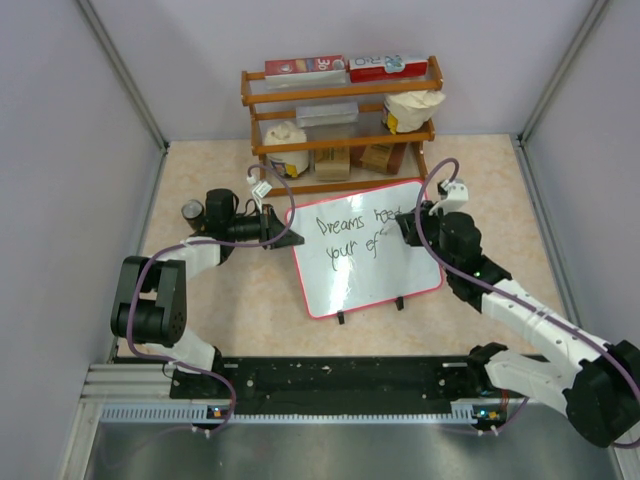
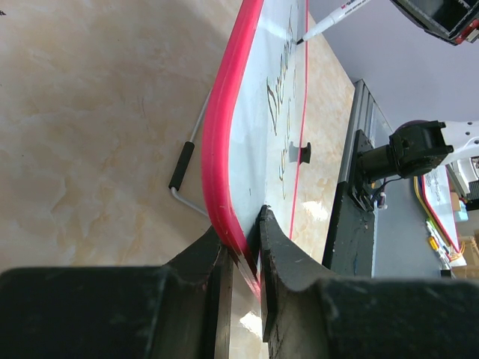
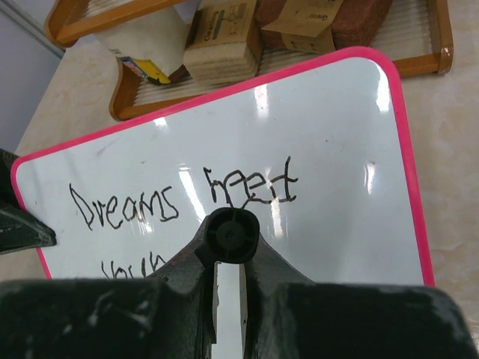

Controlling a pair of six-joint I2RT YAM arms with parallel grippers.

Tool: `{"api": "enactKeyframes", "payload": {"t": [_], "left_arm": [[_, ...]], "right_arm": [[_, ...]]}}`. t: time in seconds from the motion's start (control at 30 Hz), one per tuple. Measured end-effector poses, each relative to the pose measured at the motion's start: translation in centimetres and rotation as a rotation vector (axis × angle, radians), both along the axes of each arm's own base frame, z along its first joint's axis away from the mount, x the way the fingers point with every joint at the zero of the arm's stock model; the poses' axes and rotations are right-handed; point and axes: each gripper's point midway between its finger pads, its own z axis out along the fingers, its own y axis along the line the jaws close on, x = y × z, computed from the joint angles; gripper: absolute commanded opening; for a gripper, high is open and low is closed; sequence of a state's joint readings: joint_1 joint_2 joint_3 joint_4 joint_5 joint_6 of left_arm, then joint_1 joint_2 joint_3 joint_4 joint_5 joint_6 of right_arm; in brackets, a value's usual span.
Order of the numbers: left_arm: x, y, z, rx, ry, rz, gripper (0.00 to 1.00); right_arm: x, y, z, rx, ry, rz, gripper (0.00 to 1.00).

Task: Write a sentence on the whiteboard

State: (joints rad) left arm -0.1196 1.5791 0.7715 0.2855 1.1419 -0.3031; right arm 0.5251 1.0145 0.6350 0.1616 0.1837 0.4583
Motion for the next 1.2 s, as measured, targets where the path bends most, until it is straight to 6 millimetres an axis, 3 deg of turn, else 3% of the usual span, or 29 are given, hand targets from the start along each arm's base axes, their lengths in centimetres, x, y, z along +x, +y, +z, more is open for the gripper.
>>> {"api": "enactKeyframes", "payload": {"t": [0.73, 1.2], "left_arm": [[0.0, 0.0, 0.0, 0.001, 0.002, 0.001, 0.0], [0.0, 0.0, 0.0, 0.001, 0.002, 0.0, 0.0]], "right_arm": [[-3.1, -0.1, -3.0, 0.002, 0.059, 0.076, 0.0], [-4.1, 0.4, -2.8, 0.031, 0.077, 0.116, 0.0]]}}
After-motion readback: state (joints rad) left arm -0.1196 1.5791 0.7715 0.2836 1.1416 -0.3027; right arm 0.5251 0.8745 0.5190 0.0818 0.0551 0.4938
